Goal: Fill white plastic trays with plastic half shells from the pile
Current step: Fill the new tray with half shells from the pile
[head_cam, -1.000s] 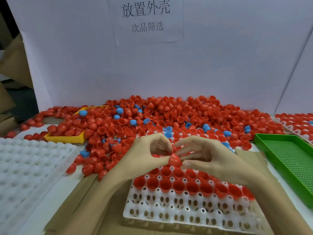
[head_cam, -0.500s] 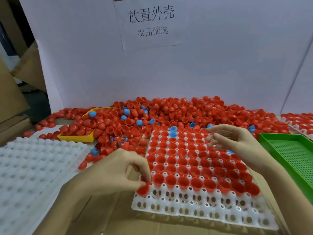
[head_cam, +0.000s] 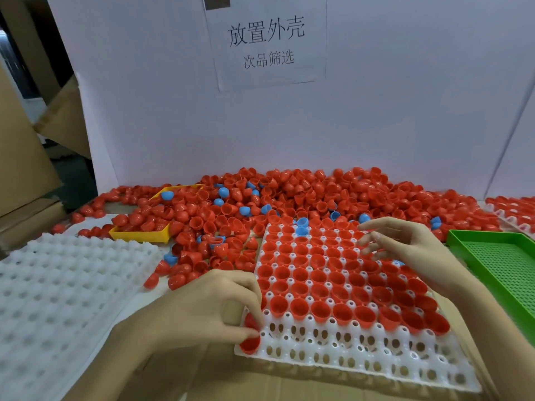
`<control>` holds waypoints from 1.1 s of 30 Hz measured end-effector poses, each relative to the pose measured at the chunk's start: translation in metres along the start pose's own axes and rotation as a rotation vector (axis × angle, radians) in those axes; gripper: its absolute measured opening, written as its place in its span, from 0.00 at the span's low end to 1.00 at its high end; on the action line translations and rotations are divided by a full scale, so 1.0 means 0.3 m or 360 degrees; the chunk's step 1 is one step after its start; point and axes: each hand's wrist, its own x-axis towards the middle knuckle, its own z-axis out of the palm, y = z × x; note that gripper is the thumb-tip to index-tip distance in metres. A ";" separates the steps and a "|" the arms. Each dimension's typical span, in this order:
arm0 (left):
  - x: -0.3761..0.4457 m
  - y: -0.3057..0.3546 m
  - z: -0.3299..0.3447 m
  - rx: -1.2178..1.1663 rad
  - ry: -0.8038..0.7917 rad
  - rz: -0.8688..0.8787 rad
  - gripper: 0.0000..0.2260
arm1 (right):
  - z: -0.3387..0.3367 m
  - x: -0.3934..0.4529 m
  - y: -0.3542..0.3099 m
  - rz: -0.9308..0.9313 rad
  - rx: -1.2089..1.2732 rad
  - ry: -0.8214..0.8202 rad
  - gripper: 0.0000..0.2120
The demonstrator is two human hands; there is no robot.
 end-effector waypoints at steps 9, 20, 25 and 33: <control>0.281 -0.098 -0.054 -0.0300 0.0704 -0.0130 0.06 | -0.009 0.003 0.016 0.0017 0.0045 0.0081 0.10; 0.348 -0.375 0.065 0.0516 0.0802 -0.0605 0.13 | -0.049 0.014 0.036 -0.0047 0.0031 0.0549 0.13; 0.331 -0.372 0.047 0.0538 0.0779 -0.0555 0.08 | -0.107 0.026 0.116 -0.0099 -0.0656 0.1033 0.16; 0.323 -0.354 0.041 0.0589 0.0838 -0.0539 0.08 | -0.148 0.049 0.266 0.0216 -0.1345 0.0445 0.19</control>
